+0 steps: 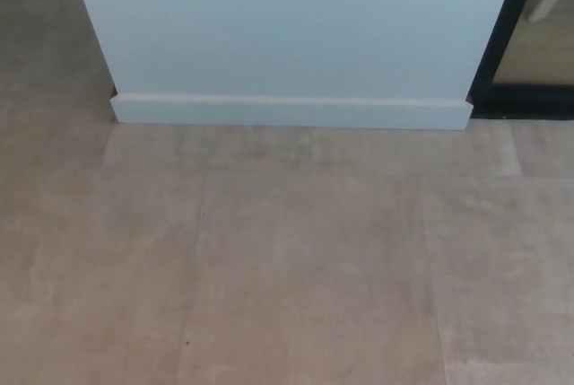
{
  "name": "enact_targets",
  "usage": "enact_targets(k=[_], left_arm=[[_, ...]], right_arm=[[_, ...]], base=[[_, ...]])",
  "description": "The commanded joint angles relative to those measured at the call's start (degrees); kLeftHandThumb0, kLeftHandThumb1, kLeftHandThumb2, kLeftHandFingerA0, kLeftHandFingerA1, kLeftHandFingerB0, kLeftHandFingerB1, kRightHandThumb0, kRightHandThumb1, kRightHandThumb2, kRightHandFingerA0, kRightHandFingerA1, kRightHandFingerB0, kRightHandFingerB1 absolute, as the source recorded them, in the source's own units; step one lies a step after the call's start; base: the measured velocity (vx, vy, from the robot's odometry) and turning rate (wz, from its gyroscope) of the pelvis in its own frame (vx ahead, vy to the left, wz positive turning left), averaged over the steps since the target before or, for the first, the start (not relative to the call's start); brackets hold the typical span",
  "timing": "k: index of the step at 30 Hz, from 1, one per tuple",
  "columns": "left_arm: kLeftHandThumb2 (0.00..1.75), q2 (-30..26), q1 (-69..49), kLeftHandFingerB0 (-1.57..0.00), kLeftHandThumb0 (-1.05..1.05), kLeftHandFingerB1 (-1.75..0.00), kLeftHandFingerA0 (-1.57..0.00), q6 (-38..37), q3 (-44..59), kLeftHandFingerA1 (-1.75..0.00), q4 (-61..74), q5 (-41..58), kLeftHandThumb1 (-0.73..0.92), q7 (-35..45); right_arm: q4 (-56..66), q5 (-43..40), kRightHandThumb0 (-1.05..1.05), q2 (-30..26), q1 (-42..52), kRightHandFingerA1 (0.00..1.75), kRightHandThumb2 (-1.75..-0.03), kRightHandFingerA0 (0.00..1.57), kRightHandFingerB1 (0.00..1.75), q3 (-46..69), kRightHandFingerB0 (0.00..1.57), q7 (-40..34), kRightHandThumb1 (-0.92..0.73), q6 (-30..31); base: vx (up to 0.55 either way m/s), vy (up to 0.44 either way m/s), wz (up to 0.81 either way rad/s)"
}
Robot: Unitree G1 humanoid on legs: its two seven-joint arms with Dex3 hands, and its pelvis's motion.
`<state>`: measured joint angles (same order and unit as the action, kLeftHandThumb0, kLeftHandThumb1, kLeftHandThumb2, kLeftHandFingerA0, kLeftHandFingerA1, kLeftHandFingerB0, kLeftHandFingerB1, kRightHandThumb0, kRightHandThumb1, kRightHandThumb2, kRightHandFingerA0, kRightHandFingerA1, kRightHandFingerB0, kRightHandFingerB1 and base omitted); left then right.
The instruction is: The robot walks towards the fire extinguisher and use its right hand to push the door to the left and open it
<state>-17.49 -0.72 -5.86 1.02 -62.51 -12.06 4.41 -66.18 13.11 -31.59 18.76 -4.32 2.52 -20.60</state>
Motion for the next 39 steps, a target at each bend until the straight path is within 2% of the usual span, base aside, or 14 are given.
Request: enact_targets(k=[1, 2, 3, 7, 8, 10, 23, 24, 27, 28, 31, 32, 37, 39], left_arm=[[1.01, -5.43, -9.05, -0.13, -0.41, -0.65, -0.32, -23.06, 18.80, -0.79, 43.99, 18.61, 0.41, 2.03], [1.01, -4.31, -10.36, -0.13, -0.41, -0.65, -0.32, -23.40, 15.71, -0.79, 22.79, 16.49, 0.41, 4.33], [0.92, -4.03, -6.92, -0.12, -0.78, -0.79, -0.40, -19.66, 13.52, -1.00, 10.67, 13.32, 0.49, 4.30], [0.92, -3.70, -5.45, -0.12, -0.78, -0.79, -0.40, -18.46, 13.39, -1.00, 5.38, 11.56, 0.49, 4.70], [0.98, -1.23, -5.00, -0.23, -0.39, -0.69, -0.41, -14.09, 12.18, -0.82, 0.93, 10.15, 0.39, 3.49], [0.99, 2.84, -3.68, -0.25, -0.38, -0.69, -0.41, -7.15, 10.19, -0.81, -6.70, 7.41, 0.42, 1.74], [0.99, 0.41, -2.72, -0.24, -0.39, -0.69, -0.45, -7.92, 9.48, -0.83, -10.74, 6.92, 0.41, 1.18], [0.56, 0.10, -3.45, -0.21, -0.61, -0.88, -0.55, -7.18, 10.74, -1.13, -11.54, 8.13, 0.62, 1.64], [0.56, -0.06, -3.91, -0.25, -0.61, -0.89, -0.54, -6.82, 11.46, -1.13, -12.06, 8.70, 0.62, 1.99], [0.58, -0.07, -4.30, -0.27, -0.61, -0.94, -0.89, -6.79, 11.43, -1.06, -12.34, 8.46, 0.61, 2.08], [0.58, -0.06, -4.43, -0.27, -0.61, -0.94, -0.89, -6.84, 11.51, -1.06, -12.53, 8.31, 0.61, 2.14], [0.59, 0.18, -4.47, -0.30, -0.59, -0.91, -0.48, -6.58, 11.39, -1.18, -12.69, 8.16, 0.61, 1.88], [0.59, 0.53, -4.52, -0.30, -0.59, -0.91, -0.48, -6.23, 11.12, -1.18, -12.99, 8.03, 0.61, 1.50], [0.54, 0.68, -4.38, -0.25, -0.63, -0.88, -0.32, -6.42, 10.54, -1.14, -12.96, 7.69, 0.61, 2.15]], right_arm=[[31.58, -13.34, -0.72, -0.57, 10.05, 0.39, -0.59, 0.12, 0.29, 15.89, 0.20, -4.28, -0.63, -12.68], [45.61, -19.36, -0.72, 0.15, 13.51, 0.39, -0.59, 0.12, 0.29, 22.83, 0.20, -5.78, -0.63, -16.39], [29.48, -18.62, -0.71, 0.50, 8.72, 0.55, -0.58, 0.33, 0.31, 19.40, 0.24, -2.85, -0.58, -19.15], [25.33, -17.49, -0.71, 1.77, 7.65, 0.55, -0.58, 0.33, 0.31, 20.03, 0.24, -0.47, -0.58, -18.64], [21.06, -14.09, -0.61, 3.06, 7.33, 0.48, -0.58, 0.47, 0.31, 17.38, 0.33, -1.58, -0.58, -15.18], [14.14, -9.36, -0.62, 5.83, 6.75, 0.49, -0.58, 0.46, 0.31, 14.32, 0.32, -1.57, -0.58, -8.84], [6.51, -10.05, -0.62, 5.38, 4.84, 0.48, -0.58, 0.46, 0.31, 14.97, 0.33, 4.30, -0.57, -6.66], [6.45, -10.85, -0.64, 5.02, 4.89, 0.52, -0.58, 0.47, 0.32, 15.84, 0.33, 4.20, -0.58, -6.13], [6.12, -11.14, -0.63, 4.63, 4.77, 0.52, -0.59, 0.48, 0.31, 16.30, 0.33, 4.46, -0.59, -5.96], [6.27, -10.22, -0.62, 4.29, 5.11, 0.53, -0.59, 0.52, 0.33, 15.78, 0.35, 4.16, -0.60, -6.22], [6.28, -9.80, -0.62, 4.16, 5.23, 0.53, -0.59, 0.52, 0.33, 15.62, 0.35, 4.08, -0.60, -6.37], [5.15, -9.82, -0.69, 4.28, 4.85, 0.45, -0.59, 0.45, 0.31, 15.41, 0.32, 4.86, -0.59, -5.76], [2.93, -9.88, -0.69, 4.41, 4.05, 0.45, -0.59, 0.45, 0.31, 15.10, 0.32, 6.13, -0.59, -5.12], [3.05, -9.87, -0.75, 4.07, 3.51, 0.53, -0.84, 0.25, 0.42, 14.21, 0.13, 9.56, -0.46, -2.62]], base=[[0.00, 0.000, 0.00], [0.00, 0.000, 0.00], [0.00, 0.000, 0.00], [0.00, 0.001, -0.06], [0.00, 0.000, 0.00], [0.02, 0.005, 0.04], [0.01, 0.001, 0.01], [0.00, 0.000, 0.00], [0.00, 0.000, 0.00], [0.00, 0.000, 0.00], [0.00, 0.000, 0.00], [0.00, 0.000, 0.00], [0.00, 0.000, 0.00], [0.00, 0.000, 0.00]])
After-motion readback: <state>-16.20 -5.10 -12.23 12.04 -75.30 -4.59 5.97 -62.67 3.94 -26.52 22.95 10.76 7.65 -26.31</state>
